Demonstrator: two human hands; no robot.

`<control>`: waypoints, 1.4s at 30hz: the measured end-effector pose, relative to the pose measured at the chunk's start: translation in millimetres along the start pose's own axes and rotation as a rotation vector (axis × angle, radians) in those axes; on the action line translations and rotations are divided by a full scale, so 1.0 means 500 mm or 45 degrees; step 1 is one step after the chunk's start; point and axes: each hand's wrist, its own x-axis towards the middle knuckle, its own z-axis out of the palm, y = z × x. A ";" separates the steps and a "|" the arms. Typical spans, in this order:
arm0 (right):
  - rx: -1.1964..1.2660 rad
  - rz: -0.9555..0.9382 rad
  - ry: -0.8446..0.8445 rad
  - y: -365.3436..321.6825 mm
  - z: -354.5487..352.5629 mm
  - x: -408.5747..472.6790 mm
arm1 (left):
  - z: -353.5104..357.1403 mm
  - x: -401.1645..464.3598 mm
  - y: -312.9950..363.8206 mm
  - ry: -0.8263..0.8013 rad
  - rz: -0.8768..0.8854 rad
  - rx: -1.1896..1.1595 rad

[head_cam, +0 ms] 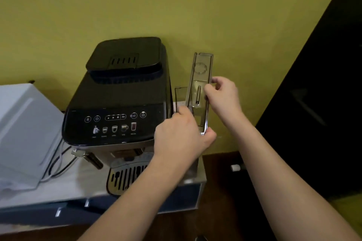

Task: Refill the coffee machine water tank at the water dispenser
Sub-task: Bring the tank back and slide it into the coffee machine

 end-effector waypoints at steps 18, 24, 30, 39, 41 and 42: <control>-0.350 0.041 -0.426 0.138 0.107 0.057 | 0.154 0.060 0.032 -0.322 -0.257 0.136; -0.412 0.012 -0.494 0.138 0.137 0.076 | 0.164 0.078 0.036 -0.407 -0.348 0.193; -0.427 0.026 -0.488 0.153 0.152 0.076 | 0.186 0.081 0.039 -0.528 -0.362 0.270; -0.457 -0.014 -0.498 0.154 0.165 0.081 | 0.194 0.090 0.039 -0.537 -0.408 0.272; -0.462 -0.014 -0.504 0.153 0.170 0.082 | 0.195 0.090 0.039 -0.546 -0.394 0.268; -0.463 -0.016 -0.503 0.152 0.173 0.082 | 0.195 0.091 0.038 -0.552 -0.390 0.268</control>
